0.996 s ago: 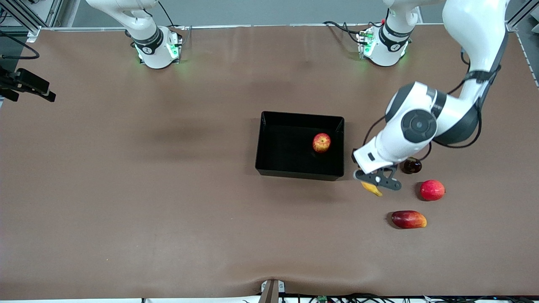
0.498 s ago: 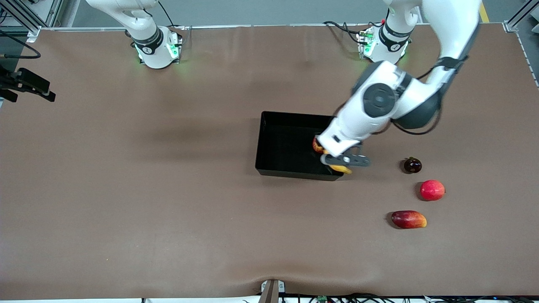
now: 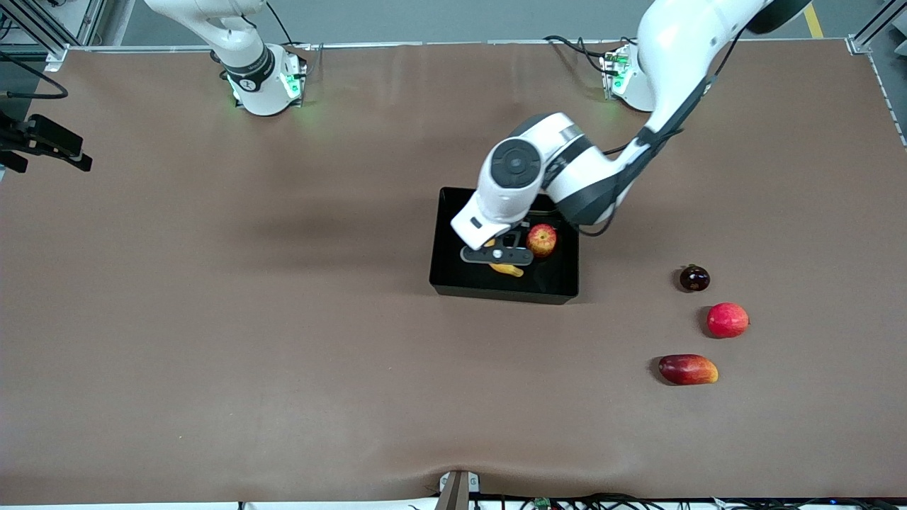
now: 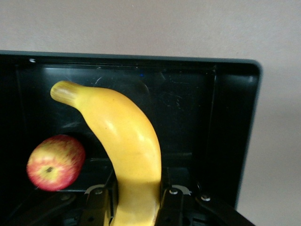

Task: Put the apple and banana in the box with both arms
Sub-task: 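Lift the banana with the left gripper and carry it over the box, then lower the banana into the box and open the left gripper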

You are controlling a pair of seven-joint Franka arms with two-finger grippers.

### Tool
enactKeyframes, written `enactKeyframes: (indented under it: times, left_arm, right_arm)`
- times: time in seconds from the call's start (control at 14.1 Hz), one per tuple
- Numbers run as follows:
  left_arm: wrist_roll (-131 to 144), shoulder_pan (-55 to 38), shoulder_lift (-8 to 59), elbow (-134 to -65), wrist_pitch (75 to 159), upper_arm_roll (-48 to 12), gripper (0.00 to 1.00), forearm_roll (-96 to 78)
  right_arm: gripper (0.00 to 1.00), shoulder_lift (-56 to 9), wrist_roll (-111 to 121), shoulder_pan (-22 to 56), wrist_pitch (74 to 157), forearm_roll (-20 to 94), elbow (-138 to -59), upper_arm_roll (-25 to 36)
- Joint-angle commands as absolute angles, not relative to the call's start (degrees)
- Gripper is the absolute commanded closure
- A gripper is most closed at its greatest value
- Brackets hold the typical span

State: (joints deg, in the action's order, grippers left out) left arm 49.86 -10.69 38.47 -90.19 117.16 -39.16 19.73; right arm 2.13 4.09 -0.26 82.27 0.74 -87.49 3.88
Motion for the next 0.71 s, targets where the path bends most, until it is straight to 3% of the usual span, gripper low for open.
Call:
enactKeyframes:
  times: [0.0, 0.36, 0.64]
  left_arm:
    - [51.1, -12.4, 41.6, -87.6, 119.7, -38.7, 1.00, 22.1]
    - [51.2, -19.6, 42.6, -87.6, 124.9, -30.6, 1.00, 22.2]
    - [51.0, -21.9, 44.8, -87.8, 128.9, -28.2, 1.00, 22.4]
  right_arm:
    - [0.00, 2.8, 4.5, -1.2, 82.1, 0.3, -87.9, 3.4]
    - [0.00, 2.7, 4.4, -1.4, 82.1, 0.4, -87.9, 3.5]
    - [0.00, 2.7, 4.4, -1.6, 82.1, 0.4, -87.9, 3.5]
